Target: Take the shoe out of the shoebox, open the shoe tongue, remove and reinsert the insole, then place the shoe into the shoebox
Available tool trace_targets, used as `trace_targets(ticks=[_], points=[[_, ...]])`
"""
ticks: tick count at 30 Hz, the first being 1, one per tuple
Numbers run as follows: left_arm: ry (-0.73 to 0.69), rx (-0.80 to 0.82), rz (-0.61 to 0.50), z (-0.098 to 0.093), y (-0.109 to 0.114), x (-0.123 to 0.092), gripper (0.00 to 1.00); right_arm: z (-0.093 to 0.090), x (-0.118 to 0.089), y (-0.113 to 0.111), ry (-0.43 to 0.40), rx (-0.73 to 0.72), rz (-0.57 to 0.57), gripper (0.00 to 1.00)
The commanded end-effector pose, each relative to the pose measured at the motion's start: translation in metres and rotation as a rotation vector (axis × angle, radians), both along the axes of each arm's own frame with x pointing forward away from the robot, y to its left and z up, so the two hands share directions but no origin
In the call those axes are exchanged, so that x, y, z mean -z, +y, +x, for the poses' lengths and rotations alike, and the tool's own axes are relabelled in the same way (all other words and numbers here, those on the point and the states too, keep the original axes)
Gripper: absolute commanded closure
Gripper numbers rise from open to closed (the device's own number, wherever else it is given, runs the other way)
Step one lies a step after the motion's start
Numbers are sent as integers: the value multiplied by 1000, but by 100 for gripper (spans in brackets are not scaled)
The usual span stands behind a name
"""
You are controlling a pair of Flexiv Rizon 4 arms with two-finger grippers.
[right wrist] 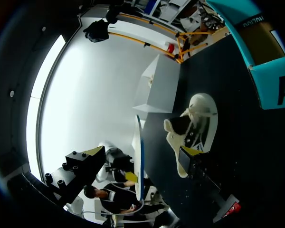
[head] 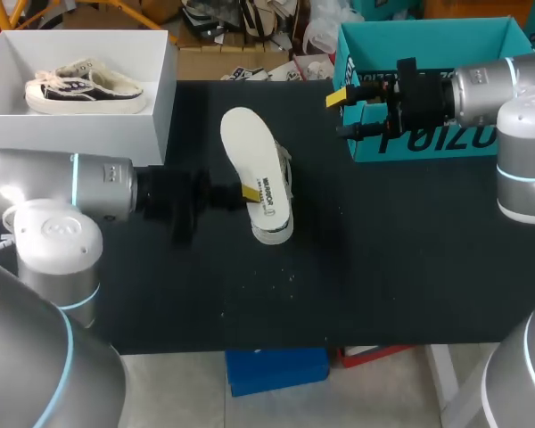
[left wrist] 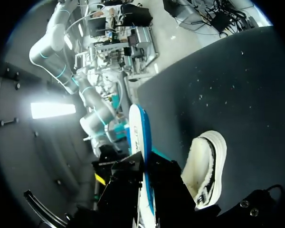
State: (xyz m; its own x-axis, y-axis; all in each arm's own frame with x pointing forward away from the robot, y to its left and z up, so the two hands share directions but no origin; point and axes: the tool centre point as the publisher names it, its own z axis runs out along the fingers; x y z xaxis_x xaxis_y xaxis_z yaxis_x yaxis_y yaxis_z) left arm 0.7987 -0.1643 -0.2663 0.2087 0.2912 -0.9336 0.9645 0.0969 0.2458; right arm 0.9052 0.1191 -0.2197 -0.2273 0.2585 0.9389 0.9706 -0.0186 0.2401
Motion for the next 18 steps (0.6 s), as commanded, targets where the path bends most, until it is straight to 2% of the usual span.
trace_targets(ticks=[1,10,18], points=[[-3,14,-8,13,-4,4,100,0,1,1,0,3,0,0],[-3,14,-8,13,-4,4,100,0,2,0,-5,-1,-7,0],[-3,14,-8,13,-4,4,100,-15,16,6,-41,-62,-26,0]])
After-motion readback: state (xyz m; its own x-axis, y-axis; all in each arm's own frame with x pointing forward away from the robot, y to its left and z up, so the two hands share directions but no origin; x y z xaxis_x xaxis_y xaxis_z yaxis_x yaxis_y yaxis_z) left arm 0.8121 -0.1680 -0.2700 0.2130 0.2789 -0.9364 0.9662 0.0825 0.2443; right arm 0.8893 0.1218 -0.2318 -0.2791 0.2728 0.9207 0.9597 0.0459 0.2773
